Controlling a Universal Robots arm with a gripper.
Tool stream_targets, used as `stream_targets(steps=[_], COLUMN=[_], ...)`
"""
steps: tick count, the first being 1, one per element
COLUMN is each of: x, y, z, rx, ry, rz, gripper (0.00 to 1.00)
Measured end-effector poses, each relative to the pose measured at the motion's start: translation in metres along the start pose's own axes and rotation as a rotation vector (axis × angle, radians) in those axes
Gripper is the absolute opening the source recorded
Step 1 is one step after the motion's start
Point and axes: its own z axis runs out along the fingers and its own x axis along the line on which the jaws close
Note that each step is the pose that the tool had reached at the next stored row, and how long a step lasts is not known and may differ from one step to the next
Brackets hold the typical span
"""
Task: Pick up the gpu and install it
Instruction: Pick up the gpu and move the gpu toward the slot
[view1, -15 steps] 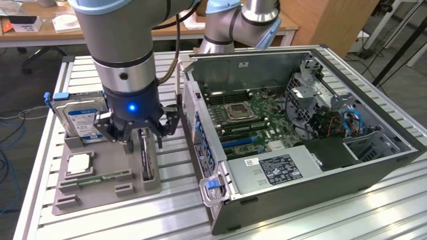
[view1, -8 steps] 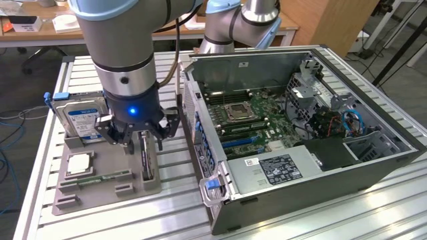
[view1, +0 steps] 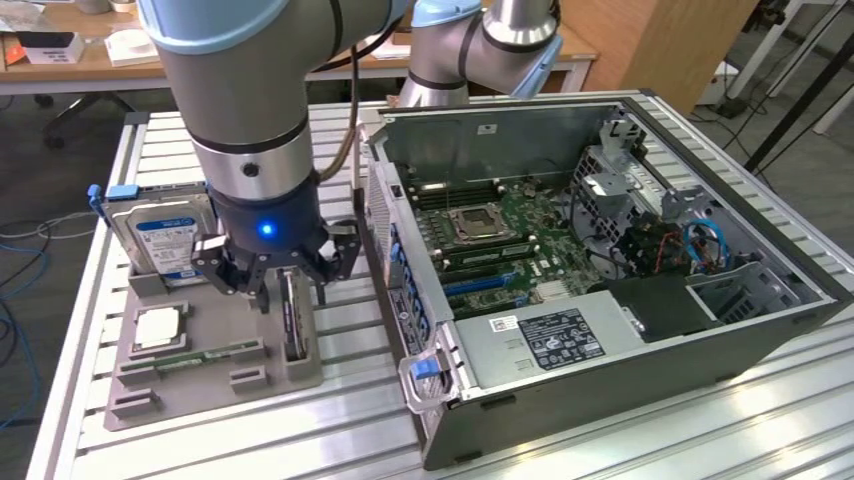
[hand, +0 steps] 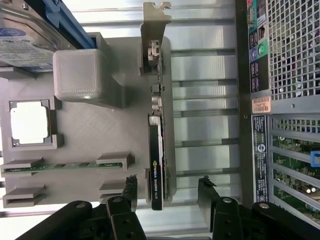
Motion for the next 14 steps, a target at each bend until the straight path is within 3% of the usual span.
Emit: stream_targets(steps=[14], x=[0.0000], y=[-0.0029], z=[0.0090], rx=[0.0000], ry=[0.0000], rz=[0.000], gripper=[0.60])
